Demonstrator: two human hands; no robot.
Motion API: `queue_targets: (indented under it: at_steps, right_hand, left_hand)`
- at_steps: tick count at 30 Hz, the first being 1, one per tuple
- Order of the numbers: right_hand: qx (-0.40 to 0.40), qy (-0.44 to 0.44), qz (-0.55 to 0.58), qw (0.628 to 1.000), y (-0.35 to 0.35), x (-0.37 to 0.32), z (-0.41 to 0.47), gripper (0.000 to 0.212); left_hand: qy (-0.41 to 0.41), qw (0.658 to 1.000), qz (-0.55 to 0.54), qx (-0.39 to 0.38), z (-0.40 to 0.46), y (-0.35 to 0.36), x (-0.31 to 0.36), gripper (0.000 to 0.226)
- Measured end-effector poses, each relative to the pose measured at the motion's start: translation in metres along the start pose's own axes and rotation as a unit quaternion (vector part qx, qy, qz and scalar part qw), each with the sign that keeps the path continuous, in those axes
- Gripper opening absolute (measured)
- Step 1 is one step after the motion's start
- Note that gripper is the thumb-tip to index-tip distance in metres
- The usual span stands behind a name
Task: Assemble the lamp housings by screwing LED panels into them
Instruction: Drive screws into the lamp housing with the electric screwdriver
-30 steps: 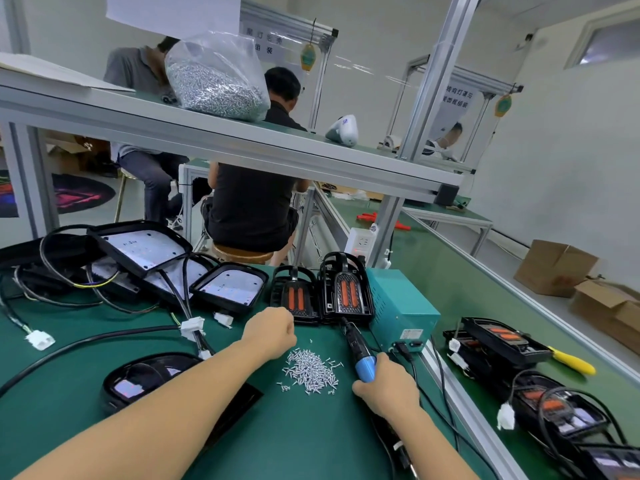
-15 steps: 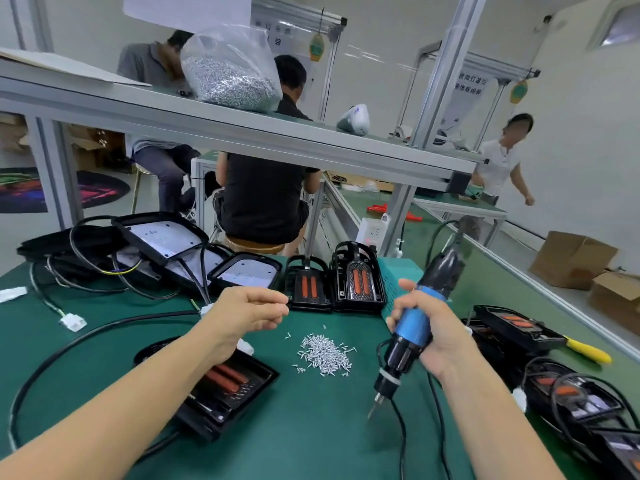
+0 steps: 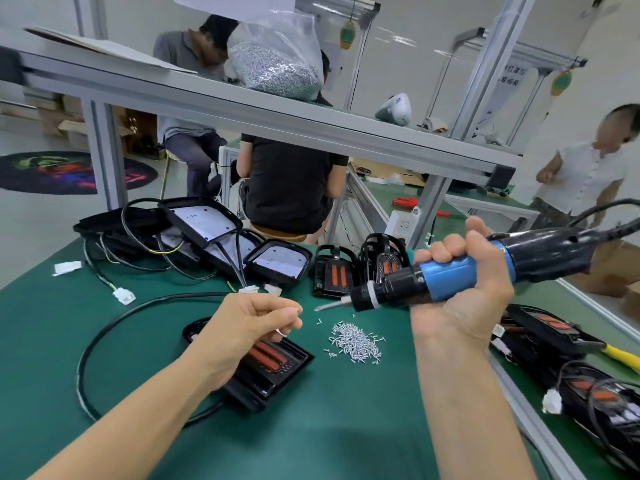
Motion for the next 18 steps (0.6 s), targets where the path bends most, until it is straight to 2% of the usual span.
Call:
queue_targets:
  at_steps: [7,18]
  right_hand:
    - [-0.017,-0.006,-0.016,1.000,0.016,0.013,-0.014,0.023]
    - [-0.050,-0.001,-0.018,0.999,0.027,0.016,-0.022,0.019]
  left_hand:
    - [0.045,0.998,0.039,0.000,-0.015,-0.003,0.006,0.016]
    - [0.051,0.999,0.012,0.001,-0.022,-0.008,0.006,0.011]
Point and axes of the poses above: each hand's wrist, its own z-axis towards the middle knuckle, its own y-axis out of the palm, x = y × z, the point moved 8 cm from there along z, towards the middle knuckle, and after that the axes turned 9 degrees about -y, right-handed, at the moved point
